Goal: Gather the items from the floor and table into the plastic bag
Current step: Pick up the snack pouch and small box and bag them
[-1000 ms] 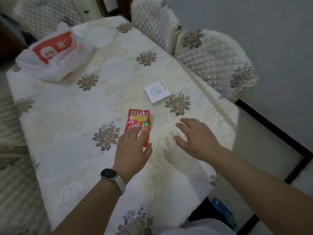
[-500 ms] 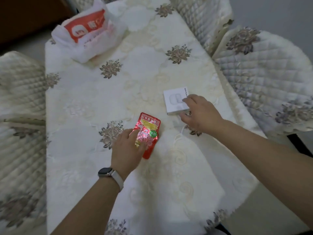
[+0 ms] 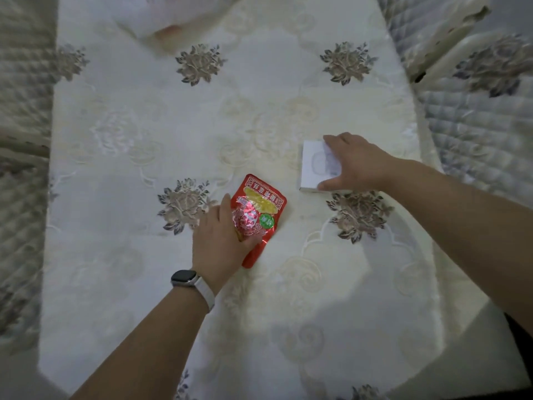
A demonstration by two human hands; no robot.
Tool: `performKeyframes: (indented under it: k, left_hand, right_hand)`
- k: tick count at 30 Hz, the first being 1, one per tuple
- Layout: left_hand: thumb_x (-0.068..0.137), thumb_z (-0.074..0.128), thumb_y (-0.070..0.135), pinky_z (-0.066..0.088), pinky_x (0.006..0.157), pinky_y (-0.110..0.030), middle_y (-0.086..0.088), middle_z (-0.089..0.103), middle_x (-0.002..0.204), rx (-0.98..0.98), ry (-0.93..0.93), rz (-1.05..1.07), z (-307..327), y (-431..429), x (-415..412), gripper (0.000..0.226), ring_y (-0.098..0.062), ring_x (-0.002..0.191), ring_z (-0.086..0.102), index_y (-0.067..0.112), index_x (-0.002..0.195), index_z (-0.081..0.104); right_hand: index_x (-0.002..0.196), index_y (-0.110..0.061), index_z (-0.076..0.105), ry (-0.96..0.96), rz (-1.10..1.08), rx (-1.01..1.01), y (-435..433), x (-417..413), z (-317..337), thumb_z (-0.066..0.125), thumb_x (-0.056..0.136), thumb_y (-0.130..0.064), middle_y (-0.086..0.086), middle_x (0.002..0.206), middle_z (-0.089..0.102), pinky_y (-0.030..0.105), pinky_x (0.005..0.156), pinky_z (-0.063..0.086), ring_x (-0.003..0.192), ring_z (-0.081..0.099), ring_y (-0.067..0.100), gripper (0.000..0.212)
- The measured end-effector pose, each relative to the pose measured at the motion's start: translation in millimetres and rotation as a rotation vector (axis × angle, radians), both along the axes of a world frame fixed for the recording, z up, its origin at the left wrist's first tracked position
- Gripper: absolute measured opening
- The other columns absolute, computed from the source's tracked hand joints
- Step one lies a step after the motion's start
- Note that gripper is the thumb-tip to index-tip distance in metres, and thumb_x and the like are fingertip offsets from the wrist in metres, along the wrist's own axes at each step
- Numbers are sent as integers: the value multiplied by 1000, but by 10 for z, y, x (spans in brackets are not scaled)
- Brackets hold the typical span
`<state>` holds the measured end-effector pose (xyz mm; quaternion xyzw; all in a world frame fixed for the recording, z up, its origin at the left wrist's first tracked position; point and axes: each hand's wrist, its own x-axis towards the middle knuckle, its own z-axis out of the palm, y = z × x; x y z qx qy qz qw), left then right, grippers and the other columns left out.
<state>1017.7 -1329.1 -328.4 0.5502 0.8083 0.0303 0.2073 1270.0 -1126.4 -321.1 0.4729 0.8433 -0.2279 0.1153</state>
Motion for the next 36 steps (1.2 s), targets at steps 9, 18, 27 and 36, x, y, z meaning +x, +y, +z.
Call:
performKeyframes:
  k: [9, 18, 27, 36]
  left_hand:
    - [51, 82, 68, 51, 86, -40, 1, 53, 106, -73, -196, 289, 49, 35, 39, 82, -21, 102, 53, 20, 114, 58]
    - [71, 86, 27, 50, 61, -28, 9, 64, 93, 16, -428, 540, 188, -83, 236, 54, -11, 80, 64, 20, 110, 50]
    - [83, 75, 22, 61, 73, -39, 9, 72, 98, 274, -571, 704, 762, -638, 379, 28, -13, 85, 71, 27, 108, 64]
    - [90, 69, 16, 59, 65, -29, 6, 71, 102, 496, -657, 785, 1245, -1333, 119, 21, -12, 89, 71, 26, 107, 62]
  right_hand:
    - [134, -11, 39, -41, -47, 74, -174, -3, 208, 79, 63, -63, 13, 123, 39, 43, 84, 47, 107, 48, 34, 97]
    - [110, -11, 47, 212, -268, -35, -658, 222, 322, 70, 79, -37, 7, 100, 55, 36, 65, 42, 87, 55, 28, 46]
    - [106, -20, 45, 418, -364, -144, -1283, 177, 713, 68, 83, -42, -2, 88, 58, 37, 63, 48, 78, 59, 22, 40]
    - [113, -18, 47, 520, -177, -190, -1867, -393, 985, 66, 86, -35, 3, 99, 57, 35, 68, 45, 85, 56, 23, 37]
